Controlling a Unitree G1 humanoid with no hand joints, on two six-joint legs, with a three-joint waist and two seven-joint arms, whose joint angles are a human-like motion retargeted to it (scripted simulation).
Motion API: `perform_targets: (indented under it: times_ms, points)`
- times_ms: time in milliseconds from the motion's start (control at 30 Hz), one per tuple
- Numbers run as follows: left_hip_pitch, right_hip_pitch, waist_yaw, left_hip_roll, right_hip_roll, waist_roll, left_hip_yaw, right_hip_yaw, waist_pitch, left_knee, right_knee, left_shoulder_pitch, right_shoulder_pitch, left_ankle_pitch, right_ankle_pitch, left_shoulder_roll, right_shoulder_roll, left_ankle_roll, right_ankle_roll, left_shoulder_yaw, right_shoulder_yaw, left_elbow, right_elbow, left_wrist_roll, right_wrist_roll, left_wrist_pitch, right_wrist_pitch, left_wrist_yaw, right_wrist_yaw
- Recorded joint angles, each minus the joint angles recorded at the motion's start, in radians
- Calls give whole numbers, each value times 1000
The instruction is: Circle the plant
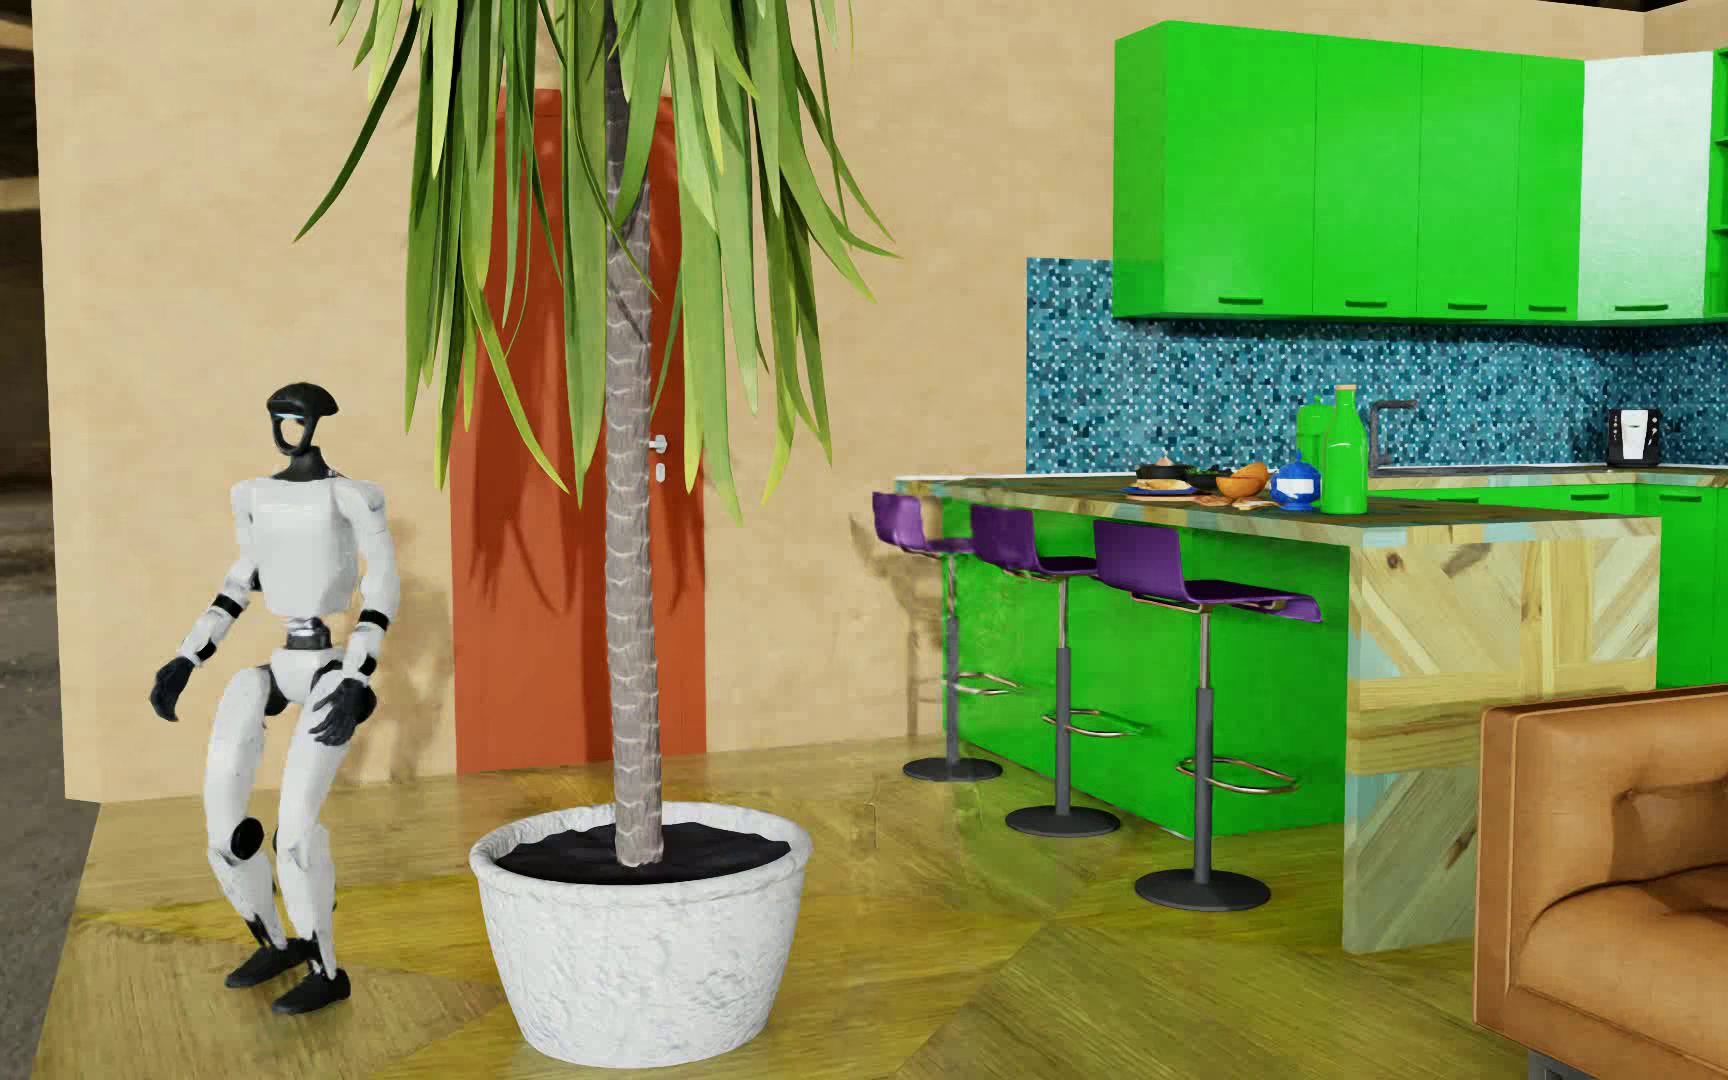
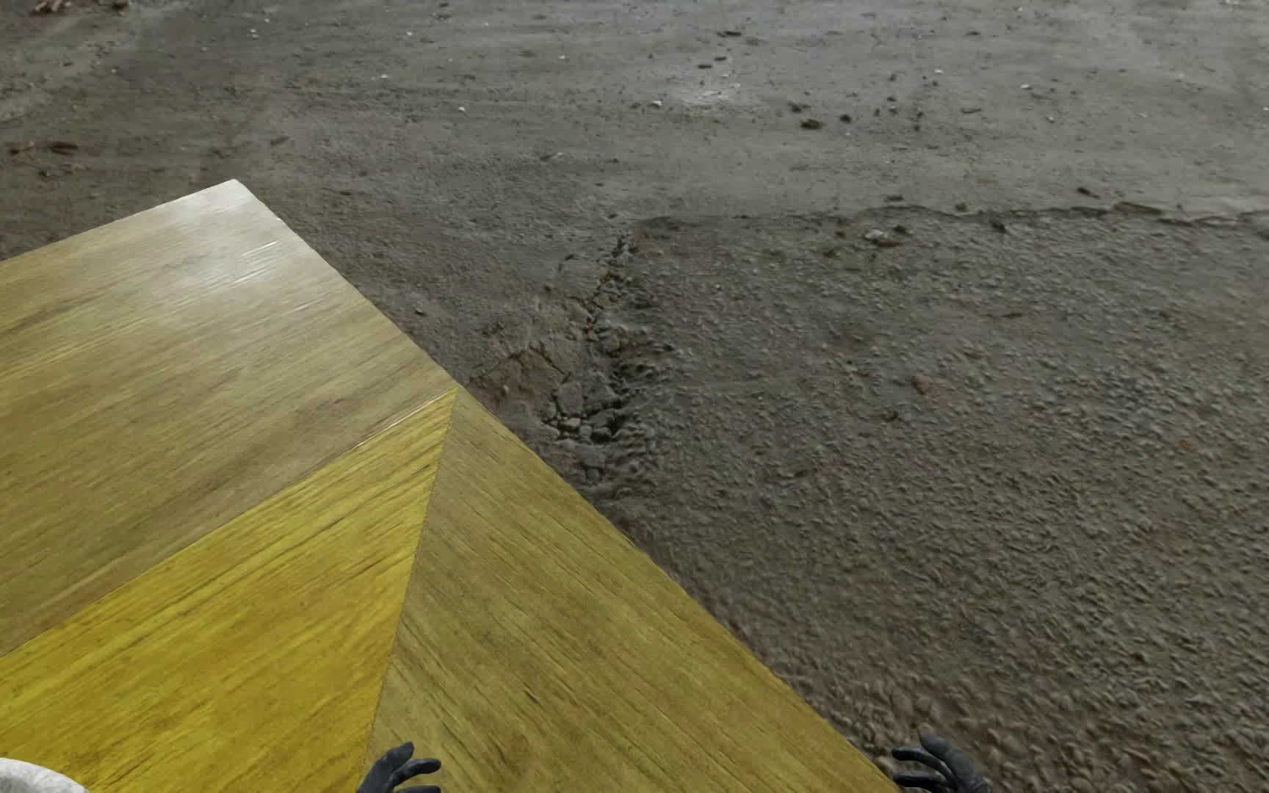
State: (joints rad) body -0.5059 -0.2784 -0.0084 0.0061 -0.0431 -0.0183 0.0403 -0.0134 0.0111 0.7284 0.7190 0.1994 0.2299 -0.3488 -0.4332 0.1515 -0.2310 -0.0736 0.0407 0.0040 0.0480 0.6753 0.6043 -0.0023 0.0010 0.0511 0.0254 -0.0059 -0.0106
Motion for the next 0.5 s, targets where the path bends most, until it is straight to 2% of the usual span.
perform_targets:
  times_ms: [33, 67, 100, 133, 167, 200, 233, 267, 300, 333, 367, 400, 433, 500]
  points:
    - [-74, -15, 48, 37, -36, 22, 19, -53, 6, 150, 63, -151, 50, -129, -42, -18, -1, -27, 27, 10, 37, -58, -38, -9, -3, 48, 24, -6, -8]
    - [-148, -32, 82, 52, -65, 37, 21, -96, -12, 262, 130, -242, 73, -194, -97, -34, 7, 38, 62, 8, 43, -82, -52, -31, -16, 57, 61, -10, -5]
    - [-179, -40, 106, 26, -81, 38, 10, -111, -20, 290, 184, -206, 23, -97, -137, -37, 56, 185, 83, -55, 62, -96, -92, -63, -39, 23, 131, 2, -10]
    - [-185, -64, 128, -32, -107, 13, -11, -94, -12, 274, 270, -141, -51, 15, -137, -16, 107, 183, 96, -102, 90, -73, -118, -105, -57, -18, 178, 17, -22]
    - [-175, -123, 157, -84, -105, -17, -19, -22, 14, 257, 405, -18, -146, 22, -35, 11, 87, 194, 88, -91, 165, -78, -129, -157, -55, -52, 198, 35, -39]
    - [-185, -190, 209, -113, -70, -53, -6, 30, 18, 233, 428, 68, -176, -4, -22, 38, 85, 215, 65, -46, 122, -50, -112, -203, -45, -44, 150, 56, -54]
    - [-170, -220, 257, -138, -25, -77, 8, 57, 43, 200, 396, 118, -193, -23, -117, 52, 78, 227, 34, -20, 56, -59, -56, -242, -37, -3, 87, 86, -68]
    - [-173, -231, 301, -134, -40, -76, 47, 23, 64, 236, 256, 142, -205, -135, -188, 52, 22, 144, -5, 3, 51, -20, -50, -263, -35, 44, 55, 110, -77]
    - [-148, -180, 318, -61, -64, -27, 20, -30, 67, 396, 228, 152, -193, -271, -94, 34, 30, -6, 17, 16, 30, 1, -43, -247, -48, 104, 15, 130, -83]
    - [-106, -174, 286, 32, -86, 5, -28, -53, 49, 449, 275, 164, -194, -354, -123, 49, 70, -81, 73, -50, 39, 61, -60, -208, -62, 152, -29, 143, -86]
    - [-105, -197, 223, 74, -76, -2, 43, -5, 34, 436, 382, 164, -183, -280, -129, 57, 113, 147, 123, -84, 83, 89, -33, -153, -80, 191, -88, 137, -90]
    - [-87, -261, 178, 41, -22, -25, 42, 40, 24, 424, 489, 135, -158, -296, -96, 45, 82, 156, 154, -84, 166, 107, -19, -117, -103, 206, -114, 118, -92]
    - [-48, -303, 130, 11, 25, -47, 32, 44, 20, 394, 533, 112, -106, -306, -66, 49, 101, 160, 173, -65, 100, 53, 0, -96, -130, 212, -121, 93, -87]
    - [57, -384, 32, -37, 58, -76, -7, -14, -12, 292, 515, 41, -13, -316, -19, 59, 84, 162, 180, -63, 8, 41, -4, -64, -151, 135, -41, 56, -81]
